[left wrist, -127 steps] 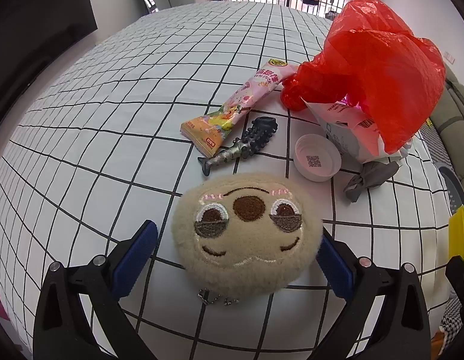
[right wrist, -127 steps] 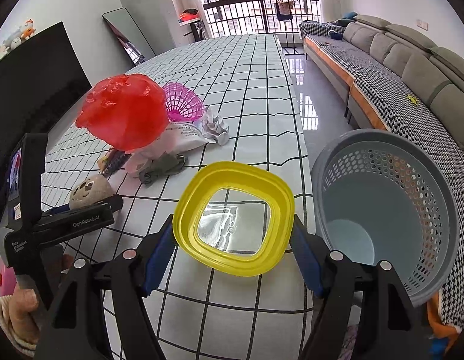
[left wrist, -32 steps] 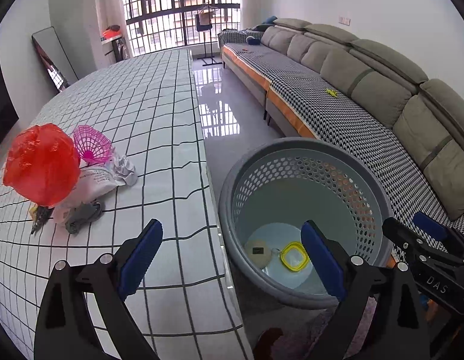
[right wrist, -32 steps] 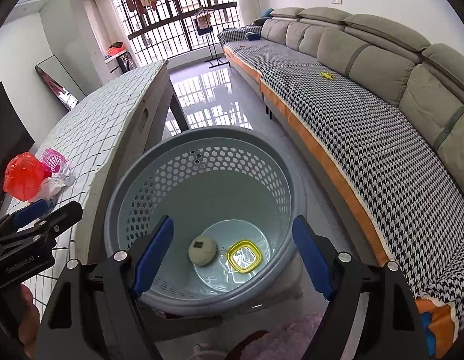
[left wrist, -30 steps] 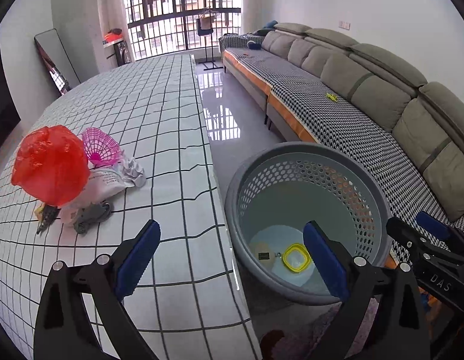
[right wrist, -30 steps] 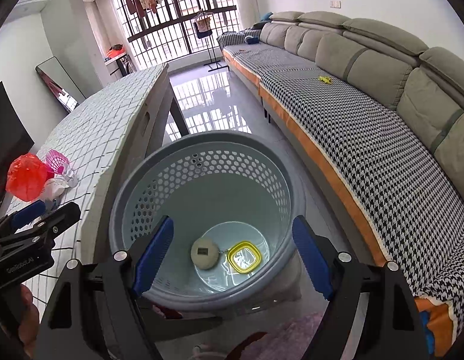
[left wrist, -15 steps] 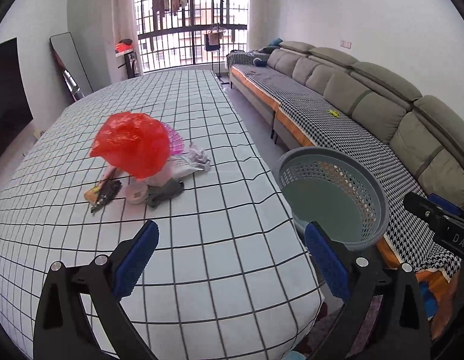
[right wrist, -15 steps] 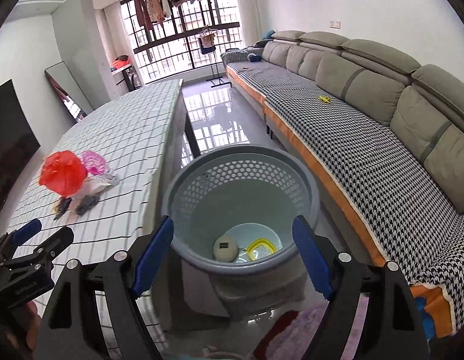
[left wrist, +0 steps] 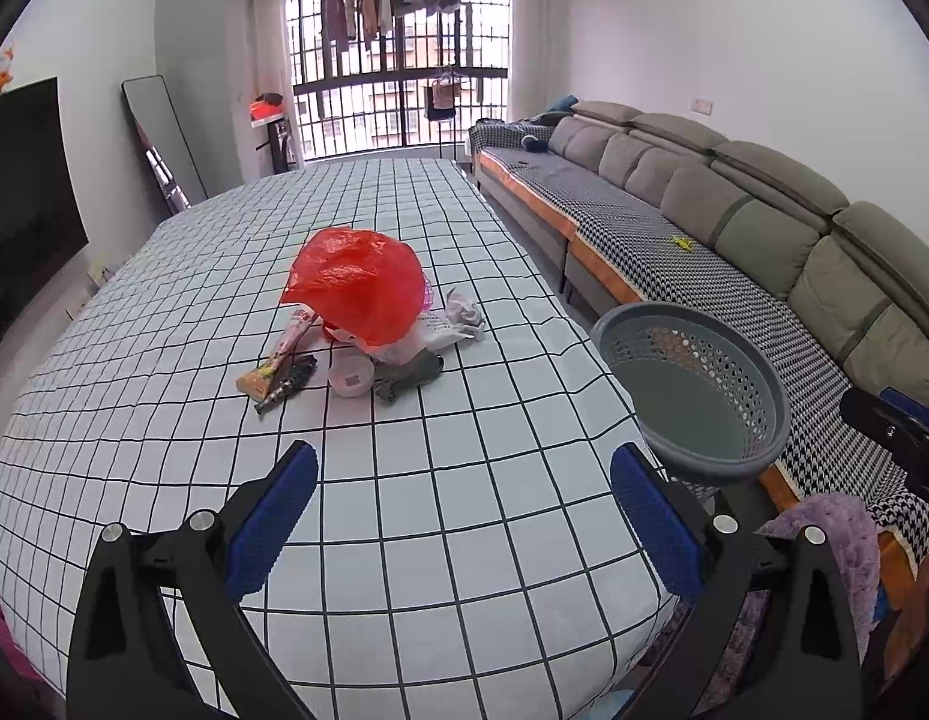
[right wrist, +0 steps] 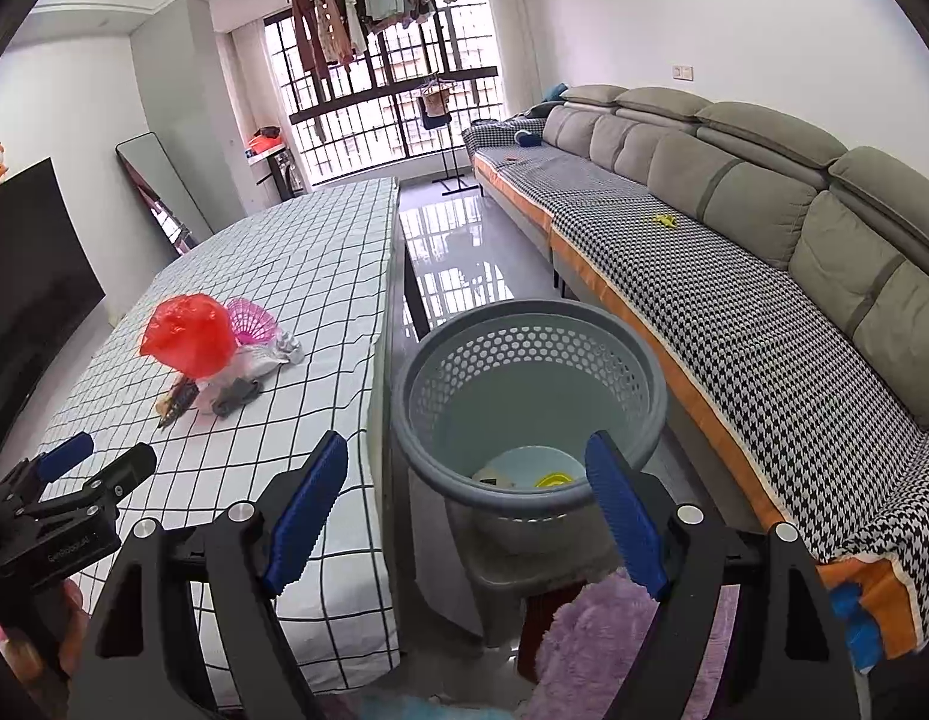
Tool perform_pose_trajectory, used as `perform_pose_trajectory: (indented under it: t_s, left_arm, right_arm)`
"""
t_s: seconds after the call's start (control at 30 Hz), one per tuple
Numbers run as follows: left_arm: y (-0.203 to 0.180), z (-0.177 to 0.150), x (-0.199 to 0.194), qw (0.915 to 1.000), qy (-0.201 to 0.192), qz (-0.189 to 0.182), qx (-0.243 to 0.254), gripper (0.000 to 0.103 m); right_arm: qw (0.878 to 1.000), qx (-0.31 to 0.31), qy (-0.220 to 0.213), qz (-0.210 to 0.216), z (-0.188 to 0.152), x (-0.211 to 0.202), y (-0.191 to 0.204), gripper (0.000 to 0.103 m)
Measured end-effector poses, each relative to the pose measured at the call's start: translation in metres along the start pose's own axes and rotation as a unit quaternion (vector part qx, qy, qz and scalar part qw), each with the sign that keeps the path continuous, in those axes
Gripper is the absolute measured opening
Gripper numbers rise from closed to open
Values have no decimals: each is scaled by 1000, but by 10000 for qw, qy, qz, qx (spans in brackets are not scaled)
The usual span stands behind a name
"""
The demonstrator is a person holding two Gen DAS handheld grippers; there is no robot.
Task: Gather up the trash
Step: 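Withdraw both tools from the wastebasket back toward the table, then grasp the red plastic bag with the right tool and lift it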
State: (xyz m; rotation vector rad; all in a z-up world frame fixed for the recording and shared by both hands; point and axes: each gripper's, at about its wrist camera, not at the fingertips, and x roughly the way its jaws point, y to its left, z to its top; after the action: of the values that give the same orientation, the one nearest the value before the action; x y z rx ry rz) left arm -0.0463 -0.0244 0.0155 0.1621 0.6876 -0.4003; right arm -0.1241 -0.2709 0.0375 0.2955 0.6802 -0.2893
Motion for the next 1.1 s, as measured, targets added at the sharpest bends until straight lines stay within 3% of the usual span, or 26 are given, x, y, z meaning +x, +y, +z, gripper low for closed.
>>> perform_pose_trajectory:
  t_s: [0.23, 0.5, 0.67, 1.1]
  left_arm:
    - [24, 0, 4, 9998, -11, 82, -167, 97]
    - [80, 19, 32, 9948, 123, 904, -462, 97]
    - [105, 39, 48, 9918, 86, 1082, -672, 97]
    - [116, 27, 39, 9923, 54, 1073, -612, 97]
  right_arm:
    - [9984, -368, 138, 416, 8, 27, 28, 78]
    - [9892, -712, 432, 1204, 39, 103, 73, 78]
    - [9844, -905, 471, 1431, 64, 140, 101, 78]
    - [9718, -1528, 254, 1781, 58, 134, 157, 78]
